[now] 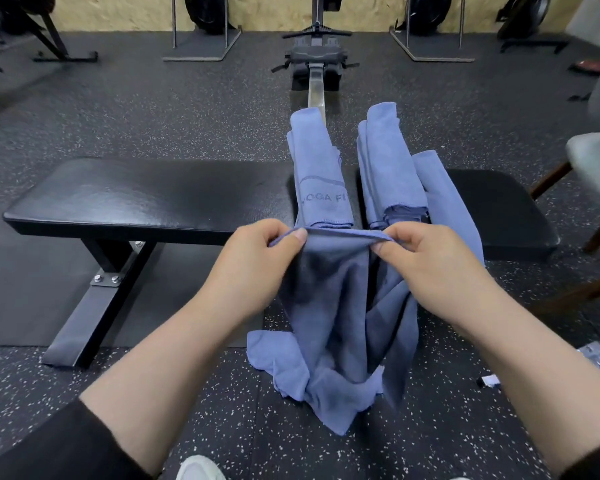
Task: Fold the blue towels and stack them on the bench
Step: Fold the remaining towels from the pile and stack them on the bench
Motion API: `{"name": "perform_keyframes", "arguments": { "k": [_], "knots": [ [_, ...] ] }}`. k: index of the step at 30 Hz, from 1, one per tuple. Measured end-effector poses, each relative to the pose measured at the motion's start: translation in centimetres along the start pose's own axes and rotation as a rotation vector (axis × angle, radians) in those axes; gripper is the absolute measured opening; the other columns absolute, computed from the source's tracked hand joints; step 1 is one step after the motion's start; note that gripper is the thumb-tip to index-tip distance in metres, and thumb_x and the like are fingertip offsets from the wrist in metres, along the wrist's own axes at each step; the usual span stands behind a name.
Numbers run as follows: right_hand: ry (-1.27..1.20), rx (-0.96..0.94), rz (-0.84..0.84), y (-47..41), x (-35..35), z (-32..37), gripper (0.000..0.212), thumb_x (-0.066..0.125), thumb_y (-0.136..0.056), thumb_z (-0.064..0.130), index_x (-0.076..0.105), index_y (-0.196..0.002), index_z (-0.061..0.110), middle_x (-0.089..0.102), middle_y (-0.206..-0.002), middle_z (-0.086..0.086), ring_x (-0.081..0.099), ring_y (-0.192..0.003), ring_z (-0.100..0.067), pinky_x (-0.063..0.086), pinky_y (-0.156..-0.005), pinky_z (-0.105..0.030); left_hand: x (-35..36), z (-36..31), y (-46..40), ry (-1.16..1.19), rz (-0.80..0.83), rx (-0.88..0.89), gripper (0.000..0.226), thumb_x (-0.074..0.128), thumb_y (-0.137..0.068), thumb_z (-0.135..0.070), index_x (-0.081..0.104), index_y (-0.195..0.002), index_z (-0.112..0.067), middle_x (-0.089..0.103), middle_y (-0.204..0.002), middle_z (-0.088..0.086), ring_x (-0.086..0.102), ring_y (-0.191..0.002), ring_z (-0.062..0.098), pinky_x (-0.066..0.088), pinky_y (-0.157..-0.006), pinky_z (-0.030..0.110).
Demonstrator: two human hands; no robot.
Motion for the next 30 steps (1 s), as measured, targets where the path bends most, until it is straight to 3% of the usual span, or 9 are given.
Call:
{"name": "perform_keyframes", "arguments": {
  "k": [4,6,10,13,15,19,23,26,30],
  "knots": [
    [-0.163,0.129,0.001,0.0,0.1,-0.1,0.010,0.070,-0.094,0.028,0.075,-0.103,0.026,0.075,-0.089,-0.003,0.064,-0.070,-0.013,0.052,-0.060,-0.027,0.0,-0.5,0.2,0.258,-0.107,-0.044,0.048,0.068,-0.093,-0.038,0.041,-0.063,-0.013,0.034,-0.059,-0.006,0.030,-0.056,0.011,0.022,-0.046,0.023],
    [-0.242,0.179,0.041,-0.1,0.2,-0.4,0.026,0.069,-0.094,0.019,0.071,-0.119,0.025,0.073,-0.097,-0.004,0.063,-0.064,-0.009,0.050,-0.056,-0.021,0.1,-0.5,0.2,0.351,-0.110,-0.110,0.047,0.067,-0.094,-0.038,0.042,-0.062,-0.015,0.036,-0.059,-0.005,0.032,-0.055,0.011,0.027,-0.047,0.022],
    [-0.309,0.222,0.003,-0.4,0.1,-0.9,0.024,0.066,-0.094,0.009,0.074,-0.116,0.016,0.073,-0.096,-0.007,0.061,-0.057,-0.008,0.052,-0.064,-0.021,0.6,-0.2,0.1,0.453,0.017,-0.200,0.045,0.057,-0.093,-0.042,0.048,-0.083,0.001,0.041,-0.076,0.004,0.035,-0.073,0.019,0.028,-0.071,0.035],
    [-0.324,0.228,-0.044,-0.5,-0.1,-1.0,0.018,0.069,-0.091,0.007,0.079,-0.104,0.014,0.078,-0.091,-0.006,0.062,-0.065,-0.013,0.053,-0.071,-0.030,1.0,-0.3,0.3,0.434,0.058,-0.193,0.041,0.053,-0.090,-0.041,0.055,-0.088,0.000,0.047,-0.077,0.003,0.040,-0.074,0.018,0.031,-0.072,0.037],
    [-0.307,0.221,-0.055,-0.5,-0.1,-0.9,0.013,0.071,-0.090,0.010,0.081,-0.092,0.017,0.078,-0.083,-0.002,0.059,-0.066,-0.009,0.049,-0.068,-0.027,1.2,-0.4,0.4,0.416,0.033,-0.171,0.042,0.059,-0.092,-0.038,0.057,-0.089,0.004,0.047,-0.075,0.003,0.039,-0.072,0.017,0.030,-0.069,0.036],
    [-0.259,0.224,-0.061,-0.1,0.4,-0.6,0.013,0.071,-0.092,0.020,0.080,-0.083,0.017,0.071,-0.069,0.007,0.055,-0.063,-0.006,0.047,-0.073,-0.029,1.8,-0.7,0.8,0.385,-0.022,-0.182,0.046,0.074,-0.086,-0.032,0.048,-0.073,0.004,0.037,-0.068,0.004,0.031,-0.066,0.016,0.024,-0.063,0.031],
    [-0.427,0.283,0.018,0.5,1.3,0.7,0.016,0.063,-0.096,0.011,0.074,-0.083,0.010,0.075,-0.092,-0.024,0.064,-0.073,-0.023,0.059,-0.080,-0.048,2.7,-1.2,1.2,0.298,-0.023,-0.141,0.046,0.072,-0.089,-0.032,0.053,-0.072,0.006,0.037,-0.065,0.003,0.031,-0.062,0.014,0.023,-0.057,0.029],
    [-0.511,0.289,0.045,1.0,1.6,1.5,0.017,0.059,-0.097,0.006,0.072,-0.086,0.006,0.072,-0.099,-0.029,0.067,-0.076,-0.027,0.062,-0.075,-0.044,3.2,-1.7,1.2,0.117,-0.005,-0.032,0.043,0.063,-0.095,-0.032,0.058,-0.068,0.002,0.036,-0.062,0.003,0.029,-0.060,0.011,0.025,-0.052,0.028],
    [-0.564,0.297,0.087,1.5,2.0,2.0,0.019,0.057,-0.098,0.004,0.076,-0.095,0.002,0.074,-0.102,-0.028,0.074,-0.090,-0.035,0.063,-0.085,-0.048,3.7,-2.1,1.7,-0.056,-0.061,0.078,0.045,0.066,-0.093,-0.034,0.056,-0.061,-0.005,0.038,-0.054,0.003,0.031,-0.056,0.012,0.028,-0.051,0.026]
  ]
}}
Point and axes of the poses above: each hand's wrist, its own y-axis away from the middle knuckle, its own x-axis out of the palm, z = x × y, the point moved 1 cm from there along -y, towards the middle knuckle
